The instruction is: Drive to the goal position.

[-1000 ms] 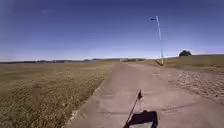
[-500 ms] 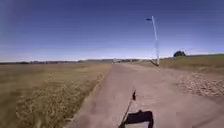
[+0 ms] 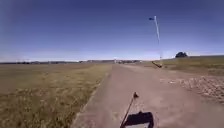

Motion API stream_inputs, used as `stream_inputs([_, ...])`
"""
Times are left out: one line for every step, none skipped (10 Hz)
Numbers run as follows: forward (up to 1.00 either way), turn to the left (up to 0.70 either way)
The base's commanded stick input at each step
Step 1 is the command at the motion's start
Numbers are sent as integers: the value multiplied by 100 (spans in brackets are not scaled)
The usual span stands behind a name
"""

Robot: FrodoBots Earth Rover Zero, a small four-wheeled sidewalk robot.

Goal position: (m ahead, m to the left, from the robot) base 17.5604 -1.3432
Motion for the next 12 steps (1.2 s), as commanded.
stream_inputs([100, 0])
stream_inputs([100, 0])
stream_inputs([100, 0])
stream_inputs([100, 0])
stream_inputs([100, 0])
stream_inputs([100, 0])
stream_inputs([100, 0])
stream_inputs([100, 0])
stream_inputs([100, 0])
stream_inputs([100, 0])
stream_inputs([100, 0])
stream_inputs([100, 0])
